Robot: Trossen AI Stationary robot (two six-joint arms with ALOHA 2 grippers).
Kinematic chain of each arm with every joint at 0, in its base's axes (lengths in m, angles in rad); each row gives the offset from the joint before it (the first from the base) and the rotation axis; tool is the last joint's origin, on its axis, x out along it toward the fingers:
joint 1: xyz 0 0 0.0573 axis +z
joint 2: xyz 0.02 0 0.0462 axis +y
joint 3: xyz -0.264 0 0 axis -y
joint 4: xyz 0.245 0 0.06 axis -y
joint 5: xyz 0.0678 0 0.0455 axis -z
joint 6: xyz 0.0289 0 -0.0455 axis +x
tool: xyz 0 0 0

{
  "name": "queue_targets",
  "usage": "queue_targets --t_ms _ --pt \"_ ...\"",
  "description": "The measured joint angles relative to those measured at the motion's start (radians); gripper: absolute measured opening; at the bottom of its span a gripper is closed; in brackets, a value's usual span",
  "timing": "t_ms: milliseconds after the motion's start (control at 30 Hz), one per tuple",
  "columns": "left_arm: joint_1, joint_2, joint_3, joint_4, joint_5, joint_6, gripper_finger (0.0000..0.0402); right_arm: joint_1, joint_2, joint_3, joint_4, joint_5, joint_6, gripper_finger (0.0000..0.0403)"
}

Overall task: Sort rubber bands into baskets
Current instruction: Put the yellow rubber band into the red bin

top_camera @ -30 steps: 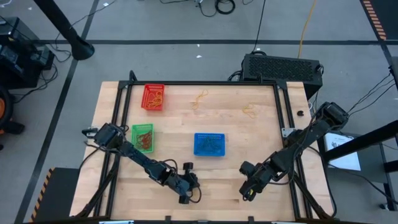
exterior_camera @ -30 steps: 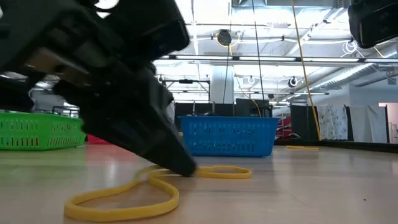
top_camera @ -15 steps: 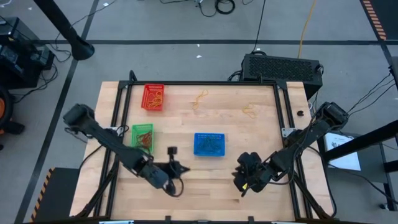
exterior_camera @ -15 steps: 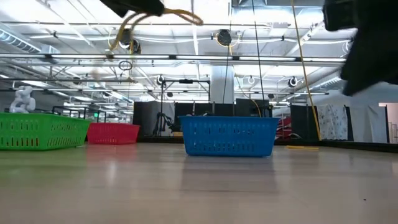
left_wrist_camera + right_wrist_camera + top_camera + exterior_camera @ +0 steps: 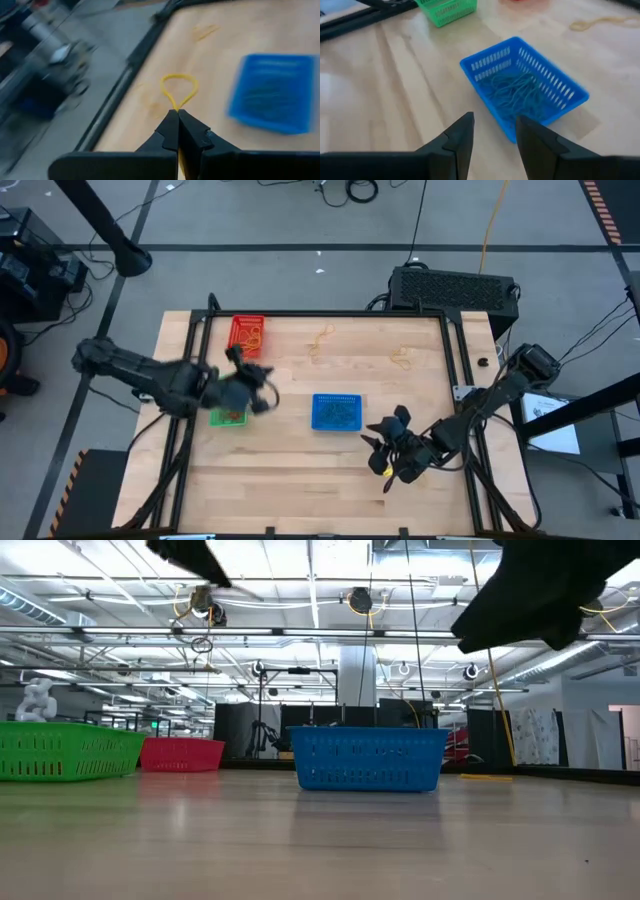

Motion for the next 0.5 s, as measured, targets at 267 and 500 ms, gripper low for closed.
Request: queue_targets --t_ms 267,500 --pt "0.390 -0.039 -0.025 -0.159 0.058 0.077 0.0002 -0.033 0.000 0.000 -0.004 0.015 -0.144 0.0137" --pt "0.732 -0.023 -0.134 -0.027 0.273 0.275 0.0002 -0.053 0.000 0.000 -0.018 0.051 -0.319 0.0137"
